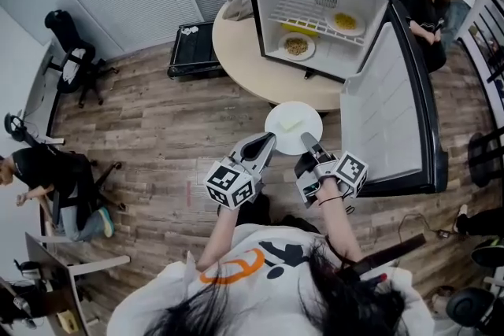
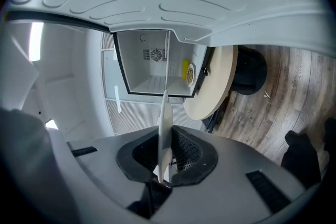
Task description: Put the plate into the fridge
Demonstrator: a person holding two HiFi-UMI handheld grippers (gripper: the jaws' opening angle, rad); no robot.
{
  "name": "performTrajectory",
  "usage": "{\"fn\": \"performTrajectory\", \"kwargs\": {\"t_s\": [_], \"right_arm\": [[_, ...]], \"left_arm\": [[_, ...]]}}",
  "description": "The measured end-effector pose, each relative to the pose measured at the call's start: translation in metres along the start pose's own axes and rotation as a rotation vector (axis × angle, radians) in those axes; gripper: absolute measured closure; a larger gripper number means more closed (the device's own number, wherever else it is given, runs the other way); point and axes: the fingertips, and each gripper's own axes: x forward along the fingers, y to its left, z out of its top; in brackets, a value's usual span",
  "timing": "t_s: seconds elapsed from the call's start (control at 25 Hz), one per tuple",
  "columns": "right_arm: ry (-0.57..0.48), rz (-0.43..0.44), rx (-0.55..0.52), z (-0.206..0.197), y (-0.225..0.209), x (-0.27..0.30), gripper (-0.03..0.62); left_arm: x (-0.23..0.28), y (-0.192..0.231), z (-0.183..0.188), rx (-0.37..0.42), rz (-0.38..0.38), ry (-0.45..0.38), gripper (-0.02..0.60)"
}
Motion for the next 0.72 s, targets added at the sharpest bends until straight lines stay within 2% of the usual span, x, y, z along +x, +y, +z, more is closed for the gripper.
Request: {"fn": "performTrajectory", "kwargs": {"t_s": [0.2, 0.48, 0.72], "right_arm": [[-0.043, -0.007, 0.009, 0.013, -0.003, 0.024, 0.565], [-0.136, -0.008, 0.025, 0.03, 0.002, 0.074, 0.565], [-0.2, -0.019, 0.032, 0.032, 0.008, 0.114, 0.565]], "left_arm": [[0.011, 0.028, 0.001, -0.003, -0.022, 0.016, 0.571], [0.034, 0.08, 0.024, 0.015, -0.101, 0.027, 0.571], [0.041, 0.127, 0.039, -0.006, -0.157, 0.026, 0.571]]}}
